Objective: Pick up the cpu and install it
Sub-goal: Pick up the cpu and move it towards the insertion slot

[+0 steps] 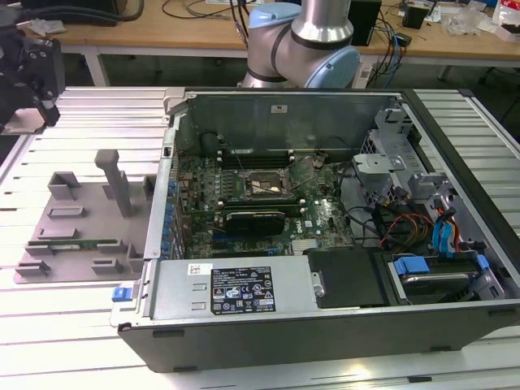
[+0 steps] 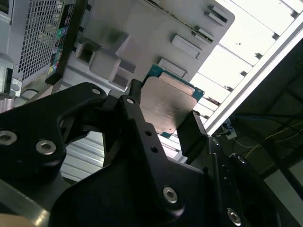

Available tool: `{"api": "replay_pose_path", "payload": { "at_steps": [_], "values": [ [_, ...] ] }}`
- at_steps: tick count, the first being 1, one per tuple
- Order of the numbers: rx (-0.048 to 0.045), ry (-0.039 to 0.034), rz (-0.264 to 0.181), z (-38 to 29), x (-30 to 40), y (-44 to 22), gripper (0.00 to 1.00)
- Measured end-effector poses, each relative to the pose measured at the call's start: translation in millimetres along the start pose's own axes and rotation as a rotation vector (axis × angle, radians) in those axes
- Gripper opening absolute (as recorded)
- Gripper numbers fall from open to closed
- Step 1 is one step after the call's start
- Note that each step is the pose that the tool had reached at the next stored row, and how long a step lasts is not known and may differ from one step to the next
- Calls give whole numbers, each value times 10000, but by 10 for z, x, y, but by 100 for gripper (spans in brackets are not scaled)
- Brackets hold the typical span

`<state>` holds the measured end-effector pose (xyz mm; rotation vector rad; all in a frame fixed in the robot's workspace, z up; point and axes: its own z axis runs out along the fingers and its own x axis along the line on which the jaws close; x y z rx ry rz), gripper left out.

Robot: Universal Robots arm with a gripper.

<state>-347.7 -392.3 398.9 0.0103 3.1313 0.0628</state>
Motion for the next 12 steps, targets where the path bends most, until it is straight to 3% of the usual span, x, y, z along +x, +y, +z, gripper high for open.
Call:
{"api": "replay_pose_path", "payload": {
  "at_steps": [3, 6, 10, 12],
  "values": [
    [0, 0, -1, 2, -158, 1, 55],
    [0, -1, 0, 3, -254, 1, 55],
    [1, 0, 0, 5, -482, 3, 55],
    [0, -1, 0, 6, -539, 4, 55]
  ]
}}
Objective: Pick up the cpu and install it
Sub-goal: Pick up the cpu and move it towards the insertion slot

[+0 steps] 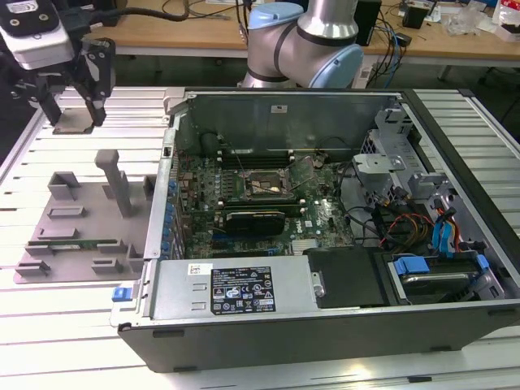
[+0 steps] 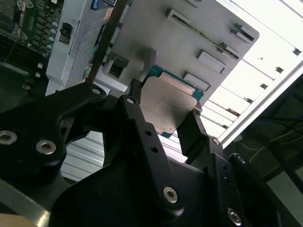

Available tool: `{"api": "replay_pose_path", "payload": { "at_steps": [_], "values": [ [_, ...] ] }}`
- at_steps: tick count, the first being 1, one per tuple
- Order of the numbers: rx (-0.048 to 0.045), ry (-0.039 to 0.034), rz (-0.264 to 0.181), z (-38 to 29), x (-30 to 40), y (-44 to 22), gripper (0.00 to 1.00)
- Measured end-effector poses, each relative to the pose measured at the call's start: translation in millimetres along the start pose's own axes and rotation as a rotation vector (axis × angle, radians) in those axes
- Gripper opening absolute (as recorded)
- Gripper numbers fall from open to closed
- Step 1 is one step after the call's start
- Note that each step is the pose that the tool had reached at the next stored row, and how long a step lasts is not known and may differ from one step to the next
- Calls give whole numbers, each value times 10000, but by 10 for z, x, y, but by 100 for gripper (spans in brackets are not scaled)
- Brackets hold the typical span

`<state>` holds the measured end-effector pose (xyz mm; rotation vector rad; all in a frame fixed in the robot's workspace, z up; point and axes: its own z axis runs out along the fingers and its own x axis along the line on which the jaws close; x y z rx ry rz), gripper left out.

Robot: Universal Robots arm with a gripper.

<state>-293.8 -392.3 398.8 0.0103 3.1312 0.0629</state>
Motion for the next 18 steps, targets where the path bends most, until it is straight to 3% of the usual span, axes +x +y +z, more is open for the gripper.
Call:
{"api": "replay_pose_path", "payload": {
  "at_steps": [6, 8, 18],
  "values": [
    [1, 0, 0, 2, -271, 2, 55],
    [0, 0, -1, 3, -315, 2, 55],
    [1, 1, 0, 6, -670, 4, 55]
  ]
}}
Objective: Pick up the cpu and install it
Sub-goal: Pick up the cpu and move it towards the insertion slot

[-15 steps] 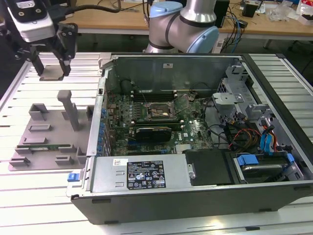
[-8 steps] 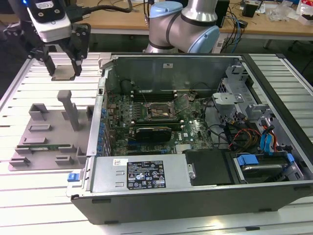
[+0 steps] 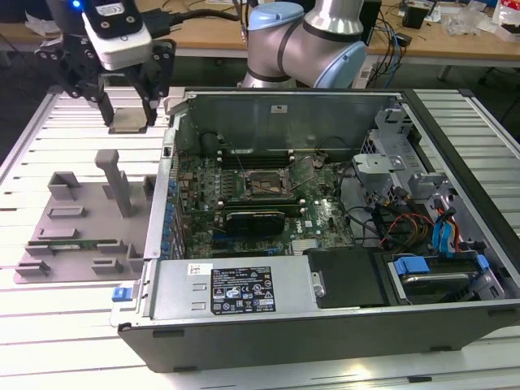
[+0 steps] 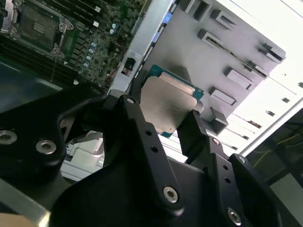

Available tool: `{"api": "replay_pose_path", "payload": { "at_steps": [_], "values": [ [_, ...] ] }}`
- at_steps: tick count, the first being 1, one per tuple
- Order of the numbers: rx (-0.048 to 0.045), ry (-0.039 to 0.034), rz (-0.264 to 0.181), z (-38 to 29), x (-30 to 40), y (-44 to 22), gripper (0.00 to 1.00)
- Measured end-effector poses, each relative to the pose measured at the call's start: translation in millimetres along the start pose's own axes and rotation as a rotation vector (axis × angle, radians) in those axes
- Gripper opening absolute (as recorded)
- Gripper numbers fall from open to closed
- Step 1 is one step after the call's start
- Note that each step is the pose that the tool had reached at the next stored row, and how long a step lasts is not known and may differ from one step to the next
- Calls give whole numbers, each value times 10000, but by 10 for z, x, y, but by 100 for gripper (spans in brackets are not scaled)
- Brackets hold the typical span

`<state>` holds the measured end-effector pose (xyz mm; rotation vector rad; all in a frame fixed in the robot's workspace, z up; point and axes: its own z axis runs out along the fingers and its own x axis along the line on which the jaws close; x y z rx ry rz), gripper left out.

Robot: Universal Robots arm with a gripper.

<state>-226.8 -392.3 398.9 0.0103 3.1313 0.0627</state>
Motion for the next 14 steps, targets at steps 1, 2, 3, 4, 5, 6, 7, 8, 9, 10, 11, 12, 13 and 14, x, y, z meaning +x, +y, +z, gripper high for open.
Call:
{"api": "replay_pose_path", "payload": {
  "at_steps": [1, 2, 3, 4, 5, 6, 7, 8, 9, 10, 11, 12, 13, 14],
  "values": [
    [0, -1, 0, 0, -25, 0, 55],
    [-1, -1, 0, 1, -74, 0, 55],
    [-1, 0, -1, 2, -140, 1, 55],
    [-1, -1, 1, 2, -164, 1, 55],
    [0, 0, 0, 2, -191, 1, 55],
    [0, 0, 1, 2, -240, 2, 55],
    [0, 0, -1, 3, -310, 2, 55],
    [0, -1, 0, 4, -344, 2, 55],
    [-1, -1, 0, 4, -373, 2, 55],
    [0, -1, 0, 4, -419, 3, 55],
    [-1, -1, -1, 5, -505, 3, 55],
    [0, 0, 0, 5, -545, 4, 55],
    [0, 0, 0, 6, -568, 4, 55],
    [0, 0, 0, 7, -614, 4, 55]
  ]
}}
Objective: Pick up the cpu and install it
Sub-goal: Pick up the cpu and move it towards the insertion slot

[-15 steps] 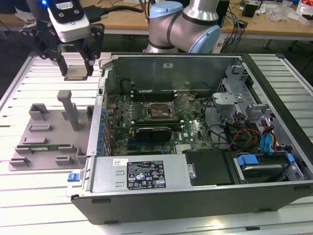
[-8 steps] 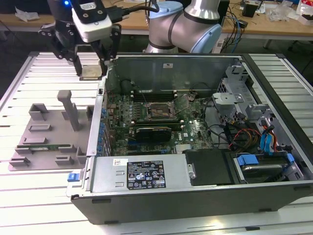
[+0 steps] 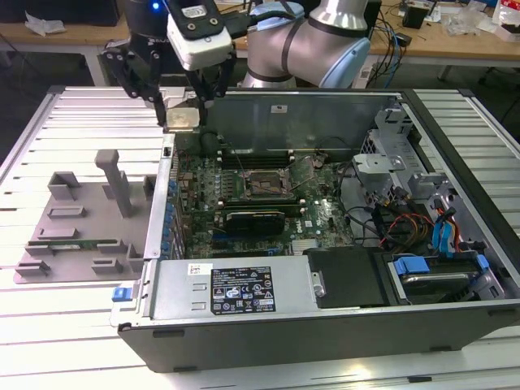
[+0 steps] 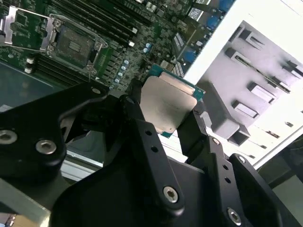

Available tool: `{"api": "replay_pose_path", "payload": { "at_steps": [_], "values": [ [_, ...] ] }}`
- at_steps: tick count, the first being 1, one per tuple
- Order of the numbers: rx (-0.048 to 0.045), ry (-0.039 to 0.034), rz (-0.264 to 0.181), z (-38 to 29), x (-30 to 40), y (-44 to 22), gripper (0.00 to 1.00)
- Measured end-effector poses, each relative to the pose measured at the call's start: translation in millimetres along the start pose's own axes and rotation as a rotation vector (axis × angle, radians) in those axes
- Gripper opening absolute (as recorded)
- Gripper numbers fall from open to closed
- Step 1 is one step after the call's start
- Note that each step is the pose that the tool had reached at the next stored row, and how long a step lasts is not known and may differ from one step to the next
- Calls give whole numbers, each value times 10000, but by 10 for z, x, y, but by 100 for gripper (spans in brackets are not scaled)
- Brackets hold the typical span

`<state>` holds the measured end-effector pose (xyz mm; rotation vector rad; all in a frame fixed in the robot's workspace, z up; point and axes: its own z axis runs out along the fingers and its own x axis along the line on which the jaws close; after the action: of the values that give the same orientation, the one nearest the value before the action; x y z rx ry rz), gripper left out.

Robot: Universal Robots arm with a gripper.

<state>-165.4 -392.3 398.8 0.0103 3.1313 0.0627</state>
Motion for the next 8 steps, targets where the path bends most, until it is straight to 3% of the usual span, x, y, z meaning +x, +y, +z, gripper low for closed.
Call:
{"api": "replay_pose_path", "payload": {
  "at_steps": [4, 8],
  "values": [
    [-2, -1, -7, 20, -90, 0, 55],
    [0, 0, -7, 87, -249, -2, 55]
  ]
}}
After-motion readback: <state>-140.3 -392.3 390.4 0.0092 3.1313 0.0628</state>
